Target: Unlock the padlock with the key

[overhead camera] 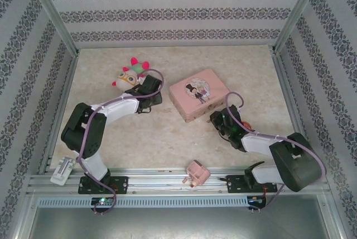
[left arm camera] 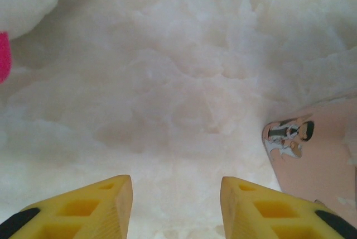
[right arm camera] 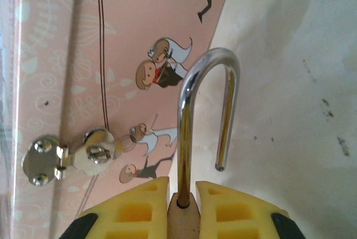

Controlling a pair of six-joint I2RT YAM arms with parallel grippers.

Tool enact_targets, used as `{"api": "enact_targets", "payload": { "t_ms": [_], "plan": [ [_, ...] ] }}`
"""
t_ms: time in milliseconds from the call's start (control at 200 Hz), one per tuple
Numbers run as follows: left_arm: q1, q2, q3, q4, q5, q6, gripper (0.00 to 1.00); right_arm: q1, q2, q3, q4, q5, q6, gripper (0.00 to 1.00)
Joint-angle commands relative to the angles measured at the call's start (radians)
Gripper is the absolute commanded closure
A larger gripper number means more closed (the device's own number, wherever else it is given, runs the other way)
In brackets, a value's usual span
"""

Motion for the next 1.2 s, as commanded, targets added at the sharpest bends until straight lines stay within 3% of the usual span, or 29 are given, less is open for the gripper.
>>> {"api": "enact_targets", "payload": {
  "t_ms": [0,185,340,480,615,944,1194],
  "plan": [
    [0.013,-0.032,0.041,-0.025,0.03,0.019,0.45,-0.018,-0.071,0.038,-0.147,-0.014,-0.081,1.0],
    [0.012,-0.09,0.03,-0.019,0.092,-0.013,0.23,-0.055,-0.243,0.13,-0.479,0.052,-0.212,1.0],
    [0.009,-0.139,0.009,-0.01,0.146,-0.042,0.0,-0.149,-0.343,0.227,-0.705,0.069,-0.348,1.0],
    [-0.004,-0.169,-0.007,-0.004,0.19,-0.066,0.01,-0.268,-0.319,0.349,-0.799,0.015,-0.49,1.0],
    [-0.023,-0.188,-0.024,0.005,0.209,-0.085,0.01,-0.356,-0.181,0.5,-0.823,-0.043,-0.61,1.0],
    [-0.064,-0.201,-0.061,0.043,0.234,-0.121,0.01,-0.419,0.278,0.864,-0.801,-0.132,-0.809,1.0],
    [-0.073,-0.168,-0.065,0.117,0.299,-0.152,0.01,-0.419,0.477,0.987,-0.842,-0.178,-0.87,1.0]
  ]
}}
